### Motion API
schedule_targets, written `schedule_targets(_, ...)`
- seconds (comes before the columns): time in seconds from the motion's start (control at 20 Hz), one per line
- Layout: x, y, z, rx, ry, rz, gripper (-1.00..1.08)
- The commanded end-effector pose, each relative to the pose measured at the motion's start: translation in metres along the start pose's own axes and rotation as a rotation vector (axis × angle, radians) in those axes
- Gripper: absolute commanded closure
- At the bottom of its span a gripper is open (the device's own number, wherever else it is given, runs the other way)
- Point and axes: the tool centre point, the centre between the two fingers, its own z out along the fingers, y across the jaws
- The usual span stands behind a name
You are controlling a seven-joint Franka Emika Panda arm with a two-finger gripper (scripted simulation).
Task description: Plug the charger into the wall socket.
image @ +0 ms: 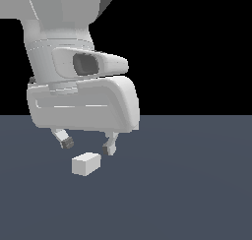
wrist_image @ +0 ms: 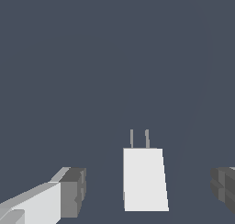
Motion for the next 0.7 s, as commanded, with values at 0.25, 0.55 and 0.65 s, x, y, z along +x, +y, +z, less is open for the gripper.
schedule_targets(0.25, -0.009, 0.0, 0.026, -0.001, -0.001, 0.002, -0.92)
schedule_targets(0.55, -0.01, 0.0, 0.03, -0.001, -0.001, 0.002, 1.08)
schedule_targets(0.65, -0.01, 0.0, 0.03, -0.001, -0.001, 0.002, 1.08)
